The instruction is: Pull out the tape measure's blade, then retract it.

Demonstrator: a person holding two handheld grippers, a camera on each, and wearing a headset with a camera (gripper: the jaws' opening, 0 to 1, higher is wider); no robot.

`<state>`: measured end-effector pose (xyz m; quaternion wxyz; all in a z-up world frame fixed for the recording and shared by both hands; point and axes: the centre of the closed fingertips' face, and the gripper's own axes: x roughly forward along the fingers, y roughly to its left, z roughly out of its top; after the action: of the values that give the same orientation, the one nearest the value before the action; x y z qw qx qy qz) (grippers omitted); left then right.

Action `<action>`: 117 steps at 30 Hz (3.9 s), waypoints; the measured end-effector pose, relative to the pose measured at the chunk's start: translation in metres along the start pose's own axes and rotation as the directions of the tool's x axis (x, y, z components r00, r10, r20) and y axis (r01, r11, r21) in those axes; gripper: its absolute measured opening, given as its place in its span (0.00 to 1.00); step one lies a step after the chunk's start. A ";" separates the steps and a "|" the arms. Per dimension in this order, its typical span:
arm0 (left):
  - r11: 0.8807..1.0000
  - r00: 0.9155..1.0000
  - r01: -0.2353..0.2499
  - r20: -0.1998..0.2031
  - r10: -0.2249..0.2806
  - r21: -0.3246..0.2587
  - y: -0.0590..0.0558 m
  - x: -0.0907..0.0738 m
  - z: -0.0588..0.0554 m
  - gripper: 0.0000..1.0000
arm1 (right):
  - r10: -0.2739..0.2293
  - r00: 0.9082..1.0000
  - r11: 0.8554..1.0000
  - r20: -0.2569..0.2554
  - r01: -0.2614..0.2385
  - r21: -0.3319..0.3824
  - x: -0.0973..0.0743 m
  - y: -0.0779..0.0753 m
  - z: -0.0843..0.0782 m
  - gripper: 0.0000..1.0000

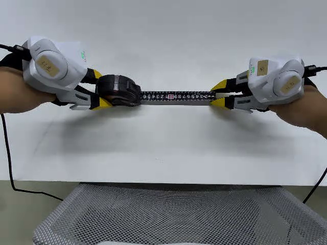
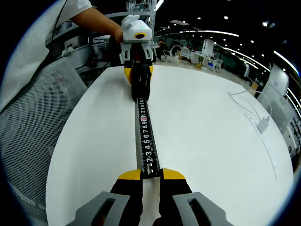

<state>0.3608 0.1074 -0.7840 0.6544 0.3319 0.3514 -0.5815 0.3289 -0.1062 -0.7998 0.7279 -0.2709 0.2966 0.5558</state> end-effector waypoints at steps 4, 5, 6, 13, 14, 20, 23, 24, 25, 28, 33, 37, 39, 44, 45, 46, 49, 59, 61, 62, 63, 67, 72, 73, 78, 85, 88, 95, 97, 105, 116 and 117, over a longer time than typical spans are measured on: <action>1.000 1.000 0.000 -0.001 0.000 0.000 0.000 0.000 0.000 0.26 | 0.000 1.000 1.000 -0.005 0.000 0.000 -0.002 0.000 -0.002 0.09; 1.000 1.000 -0.001 -0.002 0.001 0.001 0.000 0.000 0.000 0.26 | -0.001 1.000 1.000 -0.006 0.001 0.002 -0.003 0.000 -0.003 0.09; 1.000 1.000 -0.001 -0.003 0.001 0.001 0.000 0.000 0.000 0.26 | -0.001 1.000 1.000 -0.007 0.001 0.001 -0.004 0.000 -0.004 0.09; 1.000 1.000 0.000 -0.007 0.000 0.001 0.000 0.000 0.000 0.26 | -0.002 1.000 1.000 -0.018 0.002 0.005 -0.008 -0.001 -0.009 0.08; 1.000 1.000 0.000 -0.007 0.000 0.002 0.000 0.000 0.000 0.26 | -0.002 1.000 1.000 -0.019 0.002 0.005 -0.008 0.000 -0.009 0.08; 1.000 1.000 0.002 -0.010 -0.002 0.005 0.000 0.000 0.000 0.26 | 0.001 1.000 1.000 -0.027 0.000 0.024 -0.013 0.001 -0.015 0.08; 1.000 1.000 0.002 -0.011 -0.002 0.005 0.000 0.000 0.000 0.26 | -0.002 1.000 1.000 -0.031 0.003 0.024 -0.015 0.001 -0.017 0.08; 1.000 1.000 0.002 -0.011 -0.002 0.005 0.000 0.000 0.000 0.26 | -0.003 1.000 1.000 -0.031 0.003 0.024 -0.015 0.001 -0.018 0.08; 1.000 1.000 0.001 -0.012 -0.001 0.005 0.000 0.000 0.000 0.26 | -0.002 0.999 1.000 -0.033 0.003 0.026 -0.016 0.000 -0.019 0.08; 1.000 1.000 0.002 -0.013 -0.001 0.005 0.000 0.000 0.000 0.26 | -0.004 0.999 1.000 -0.039 0.005 0.024 -0.018 -0.001 -0.021 0.08; 1.000 1.000 0.002 -0.014 -0.001 0.006 0.000 0.000 0.000 0.26 | -0.005 0.999 1.000 -0.047 0.006 0.025 -0.022 -0.001 -0.025 0.08; 1.000 1.000 0.001 -0.016 -0.001 0.006 0.000 0.000 0.000 0.26 | -0.005 0.999 1.000 -0.053 0.007 0.025 -0.024 -0.001 -0.028 0.08; 1.000 1.000 0.001 -0.015 -0.001 0.006 0.000 0.001 0.000 0.26 | -0.004 0.998 1.000 -0.056 0.006 0.026 -0.025 -0.001 -0.029 0.08; 1.000 1.000 0.001 -0.016 -0.001 0.005 -0.001 0.000 0.000 0.26 | -0.002 0.998 0.999 -0.063 0.004 0.032 -0.028 -0.001 -0.033 0.08; 1.000 1.000 0.001 -0.016 -0.001 0.006 -0.001 0.000 0.000 0.26 | 0.000 0.998 0.999 -0.065 0.002 0.032 -0.029 -0.001 -0.034 0.08; 1.000 1.000 0.001 -0.016 -0.001 0.005 -0.001 0.000 0.000 0.26 | 0.000 0.998 0.999 -0.067 0.002 0.032 -0.030 -0.001 -0.035 0.08; 1.000 1.000 0.001 -0.017 -0.001 0.005 -0.001 0.000 0.000 0.26 | -0.001 0.997 0.999 -0.071 0.003 0.034 -0.032 -0.002 -0.037 0.08; 1.000 1.000 0.000 -0.017 0.001 0.006 -0.001 0.000 0.000 0.26 | -0.004 0.996 0.999 -0.084 0.008 0.047 -0.040 -0.001 -0.046 0.08; 1.000 1.000 0.000 -0.018 0.000 0.006 0.000 0.001 0.000 0.26 | -0.005 0.996 0.999 -0.087 0.009 0.049 -0.041 -0.001 -0.048 0.08; 1.000 1.000 0.000 -0.018 0.000 0.006 0.000 0.001 0.000 0.26 | -0.006 0.996 0.999 -0.088 0.010 0.050 -0.042 -0.001 -0.048 0.08; 1.000 1.000 0.000 -0.018 0.000 0.006 0.000 0.001 0.000 0.26 | -0.007 0.996 0.999 -0.091 0.011 0.049 -0.043 -0.001 -0.049 0.08; 1.000 1.000 -0.001 -0.017 0.001 0.006 0.000 0.001 0.000 0.26 | -0.007 0.996 0.999 -0.092 0.012 0.053 -0.045 -0.001 -0.051 0.08; 1.000 1.000 -0.002 -0.019 0.002 0.007 0.000 0.001 0.000 0.26 | -0.012 0.995 0.998 -0.098 0.017 0.056 -0.047 -0.002 -0.054 0.08; 1.000 1.000 -0.002 -0.019 0.002 0.007 0.000 0.001 0.000 0.26 | -0.012 0.995 0.998 -0.099 0.018 0.059 -0.048 -0.002 -0.054 0.08; 1.000 1.000 -0.001 -0.021 0.002 0.008 0.001 0.001 0.000 0.26 | -0.013 0.994 0.998 -0.109 0.019 0.058 -0.051 -0.002 -0.059 0.08; 1.000 1.000 -0.003 -0.018 0.003 0.007 0.001 0.001 0.000 0.26 | -0.016 0.992 0.998 -0.124 0.024 0.061 -0.057 -0.003 -0.066 0.09; 1.000 1.000 -0.004 -0.019 0.004 0.005 0.001 0.001 0.000 0.26 | -0.017 0.992 0.998 -0.126 0.025 0.063 -0.056 -0.004 -0.067 0.09; 1.000 0.999 -0.017 -0.029 0.017 0.002 0.001 0.002 0.002 0.27 | -0.014 0.988 0.998 -0.156 0.024 0.061 -0.054 -0.005 -0.065 0.09; 1.000 0.999 -0.020 -0.031 0.021 0.007 0.001 0.002 0.002 0.27 | -0.009 0.986 0.998 -0.167 0.019 0.058 -0.054 -0.005 -0.065 0.09; 1.000 0.999 -0.029 -0.041 0.029 0.000 0.000 0.002 0.002 0.27 | 0.003 0.982 0.999 -0.188 0.005 0.042 -0.055 -0.005 -0.065 0.10; 1.000 0.999 -0.026 -0.044 0.025 -0.004 0.000 0.002 0.003 0.28 | 0.001 0.980 0.999 -0.201 0.006 0.034 -0.056 -0.004 -0.067 0.11; 1.000 0.999 -0.026 -0.043 0.026 -0.005 0.000 0.001 0.003 0.28 | 0.000 0.979 0.999 -0.202 0.007 0.035 -0.057 -0.004 -0.067 0.11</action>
<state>0.3611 0.1045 -0.7839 0.6550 0.3471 0.3628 -0.5647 0.3127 -0.1926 -0.8034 0.6997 -0.3135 0.3785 0.5186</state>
